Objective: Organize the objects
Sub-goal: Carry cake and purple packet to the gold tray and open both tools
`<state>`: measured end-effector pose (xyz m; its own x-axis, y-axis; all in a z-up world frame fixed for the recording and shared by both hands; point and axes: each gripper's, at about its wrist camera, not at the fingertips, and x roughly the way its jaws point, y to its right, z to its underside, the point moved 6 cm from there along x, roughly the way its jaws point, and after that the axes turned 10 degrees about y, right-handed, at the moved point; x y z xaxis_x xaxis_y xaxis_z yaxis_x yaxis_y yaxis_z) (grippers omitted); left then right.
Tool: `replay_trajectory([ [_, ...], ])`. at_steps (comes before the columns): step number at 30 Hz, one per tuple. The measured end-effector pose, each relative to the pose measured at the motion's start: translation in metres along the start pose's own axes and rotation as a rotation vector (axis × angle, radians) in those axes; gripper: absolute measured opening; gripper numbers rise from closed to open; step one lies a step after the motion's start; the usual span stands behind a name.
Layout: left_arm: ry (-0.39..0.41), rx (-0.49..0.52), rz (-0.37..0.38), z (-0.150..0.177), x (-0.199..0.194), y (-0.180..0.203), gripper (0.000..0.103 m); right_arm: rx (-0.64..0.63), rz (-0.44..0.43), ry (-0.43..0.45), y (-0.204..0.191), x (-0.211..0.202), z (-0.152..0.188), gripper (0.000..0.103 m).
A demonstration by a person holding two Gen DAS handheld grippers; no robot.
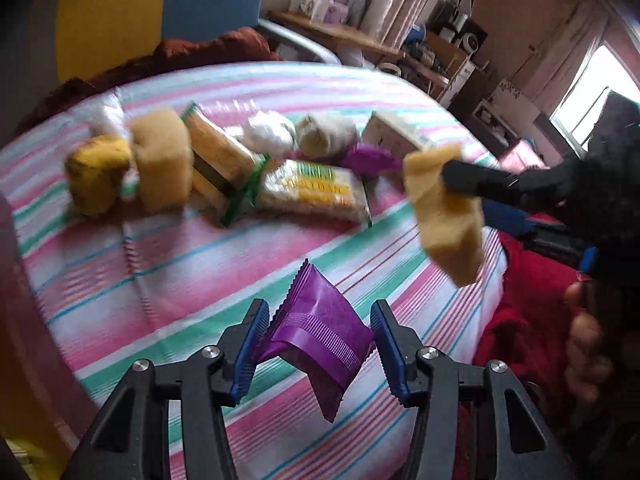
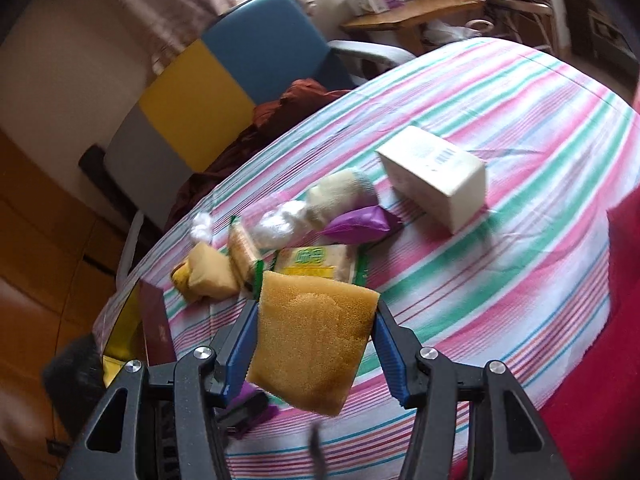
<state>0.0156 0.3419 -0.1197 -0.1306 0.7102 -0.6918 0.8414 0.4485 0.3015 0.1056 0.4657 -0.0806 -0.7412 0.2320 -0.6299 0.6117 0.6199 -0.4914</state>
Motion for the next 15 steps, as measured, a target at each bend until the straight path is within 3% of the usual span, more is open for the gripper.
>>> replay_trajectory([
  [7, 0.150, -0.048, -0.073, -0.017, -0.073, -0.035, 0.053, -0.044, -0.094, -0.049, -0.043, 0.009, 0.011, 0.056],
  [15, 0.304, -0.158, -0.271, -0.002, -0.186, -0.130, 0.053, -0.288, -0.312, -0.149, -0.179, 0.024, 0.050, 0.056],
])
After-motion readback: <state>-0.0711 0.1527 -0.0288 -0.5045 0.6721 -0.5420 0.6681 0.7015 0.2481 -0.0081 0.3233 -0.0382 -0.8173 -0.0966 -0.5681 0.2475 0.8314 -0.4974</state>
